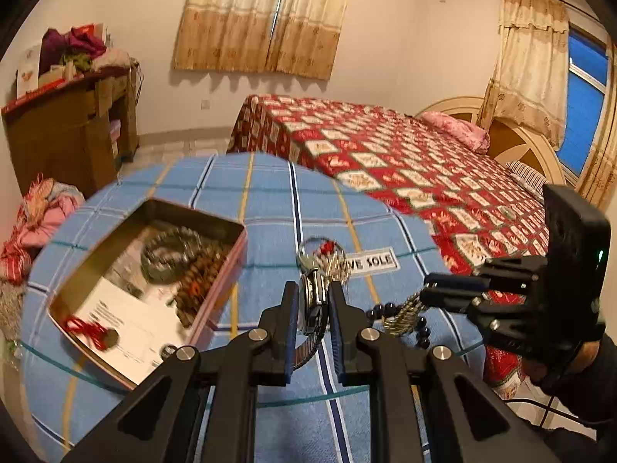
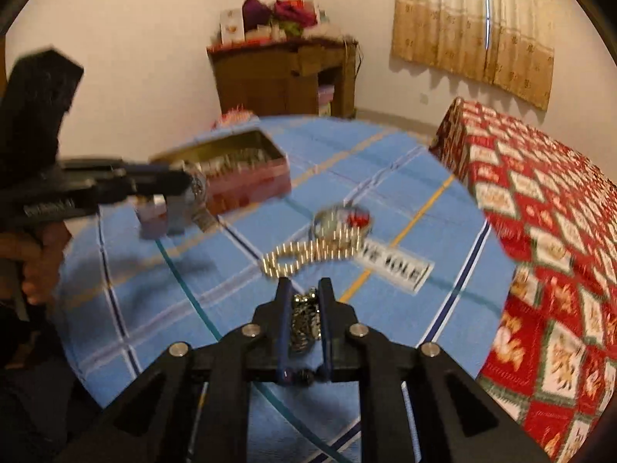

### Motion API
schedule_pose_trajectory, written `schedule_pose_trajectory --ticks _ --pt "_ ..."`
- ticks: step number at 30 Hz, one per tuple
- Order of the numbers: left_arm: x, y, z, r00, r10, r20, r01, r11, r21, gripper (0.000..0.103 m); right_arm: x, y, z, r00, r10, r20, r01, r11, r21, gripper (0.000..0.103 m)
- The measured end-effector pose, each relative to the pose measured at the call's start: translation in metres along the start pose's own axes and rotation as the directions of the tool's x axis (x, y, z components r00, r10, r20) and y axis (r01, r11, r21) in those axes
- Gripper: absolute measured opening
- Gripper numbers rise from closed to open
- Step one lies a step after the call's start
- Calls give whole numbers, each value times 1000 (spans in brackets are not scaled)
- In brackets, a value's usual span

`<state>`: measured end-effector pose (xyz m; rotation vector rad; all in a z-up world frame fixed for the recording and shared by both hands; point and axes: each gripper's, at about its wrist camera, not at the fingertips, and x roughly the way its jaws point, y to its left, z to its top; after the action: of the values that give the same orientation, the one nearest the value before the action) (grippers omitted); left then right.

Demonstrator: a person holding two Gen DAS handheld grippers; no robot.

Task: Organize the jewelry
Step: 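Carry the watch with left gripper while right carries the bead bracelet over the tin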

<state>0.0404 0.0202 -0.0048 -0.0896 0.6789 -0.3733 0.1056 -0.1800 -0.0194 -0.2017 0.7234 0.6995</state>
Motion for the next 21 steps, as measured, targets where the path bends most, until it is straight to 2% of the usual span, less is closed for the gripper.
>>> schedule_pose_trajectory --ticks 6,11,15,21 --pt "-17 11 19 998 28 48 -29 999 15 15 -12 5 32 998 24 54 -23 1000 -19 16" --pt "-30 28 33 995 68 79 -70 997 23 15 -14 17 61 995 34 91 -27 997 -79 16" --pt "-32 48 38 990 115 80 -117 993 12 15 -7 29 83 992 58 116 -45 993 -110 16" --pt "-26 83 39 982 182 53 -181 983 -23 15 18 51 111 983 135 125 -119 985 -123 16"
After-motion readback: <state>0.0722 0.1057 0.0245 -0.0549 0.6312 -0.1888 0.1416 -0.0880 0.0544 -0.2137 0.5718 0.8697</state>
